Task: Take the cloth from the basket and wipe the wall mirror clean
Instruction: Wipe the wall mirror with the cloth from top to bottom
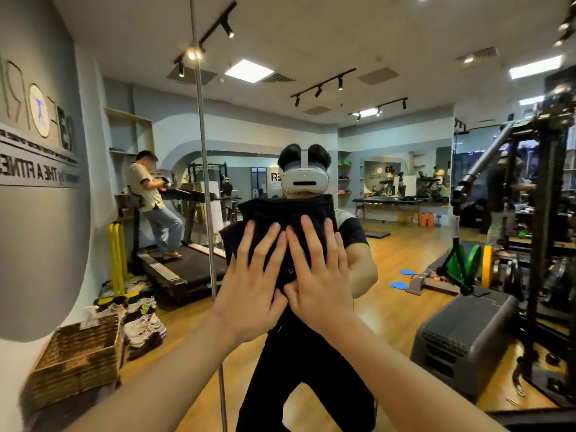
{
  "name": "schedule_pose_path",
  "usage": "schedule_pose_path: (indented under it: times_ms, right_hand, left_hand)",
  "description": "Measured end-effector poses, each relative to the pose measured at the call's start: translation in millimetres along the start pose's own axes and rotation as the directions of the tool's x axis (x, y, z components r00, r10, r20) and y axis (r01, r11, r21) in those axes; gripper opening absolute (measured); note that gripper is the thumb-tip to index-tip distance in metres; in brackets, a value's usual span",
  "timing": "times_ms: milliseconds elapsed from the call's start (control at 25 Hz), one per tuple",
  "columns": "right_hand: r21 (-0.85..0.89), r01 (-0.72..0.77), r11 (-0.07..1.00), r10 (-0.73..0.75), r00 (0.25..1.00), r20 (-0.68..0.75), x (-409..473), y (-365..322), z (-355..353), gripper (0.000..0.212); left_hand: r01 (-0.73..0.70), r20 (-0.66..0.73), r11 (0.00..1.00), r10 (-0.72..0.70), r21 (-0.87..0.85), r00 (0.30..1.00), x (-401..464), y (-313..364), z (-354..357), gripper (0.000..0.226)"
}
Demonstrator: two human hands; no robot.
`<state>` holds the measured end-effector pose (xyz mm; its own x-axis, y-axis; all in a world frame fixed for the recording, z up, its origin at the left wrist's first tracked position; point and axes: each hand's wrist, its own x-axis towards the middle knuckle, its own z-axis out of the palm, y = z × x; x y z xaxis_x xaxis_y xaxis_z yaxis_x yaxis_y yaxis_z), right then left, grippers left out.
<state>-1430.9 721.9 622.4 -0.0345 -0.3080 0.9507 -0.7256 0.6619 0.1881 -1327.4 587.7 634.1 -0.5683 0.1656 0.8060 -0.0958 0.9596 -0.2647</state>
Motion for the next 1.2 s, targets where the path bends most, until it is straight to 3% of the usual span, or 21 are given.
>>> schedule_pose_path:
  times_ms: [160, 320, 520, 680, 800, 920, 1040, 1200]
  right_hand:
    - [-0.02, -0.111, 0.994, 0.111, 0.994, -0.009, -84, 79, -11, 0.071]
    - [-0.008, -0.162, 0.987, 0.161, 0.986, -0.048, -46, 140, -40, 0.068]
    - [0.005, -0.212, 0.977, 0.212, 0.971, -0.109, 100, 133, -62, 0.072]
    - [0.08, -0.066, 0.995, 0.069, 0.997, -0.038, 169, 49, -53, 0.07]
    - [0.127, 0.04, 0.991, -0.036, 0.999, -0.032, 133, -10, -22, 0.067]
    - [0.149, 0.105, 0.983, -0.101, 0.994, -0.037, 68, -16, 0, 0.066]
    - [0.155, 0.157, 0.975, -0.153, 0.988, -0.038, 15, 23, 1, 0.062]
    - [0.148, 0.127, 0.981, -0.119, 0.991, -0.057, -18, 111, -24, 0.058]
  left_hand:
    - [-0.066, 0.021, 0.998, 0.066, 0.0, 0.998, 10, 102, 53, 0.086]
    - [-0.072, -0.001, 0.997, 0.072, 0.002, 0.997, 79, 147, 41, 0.088]
    - [-0.022, -0.097, 0.998, 0.028, 0.062, 0.995, 183, 82, -40, 0.08]
    - [0.15, -0.108, 0.982, -0.138, 0.115, 0.985, 158, -18, -73, 0.076]
    - [0.21, -0.085, 0.963, -0.199, 0.166, 0.976, 85, -52, -60, 0.083]
    - [0.238, -0.069, 0.961, -0.23, 0.141, 0.971, 23, -23, -25, 0.084]
    - [0.233, -0.096, 0.97, -0.226, 0.069, 0.97, 1, 33, 11, 0.086]
    - [0.194, -0.179, 0.98, -0.184, 0.037, 0.966, 42, 121, 45, 0.083]
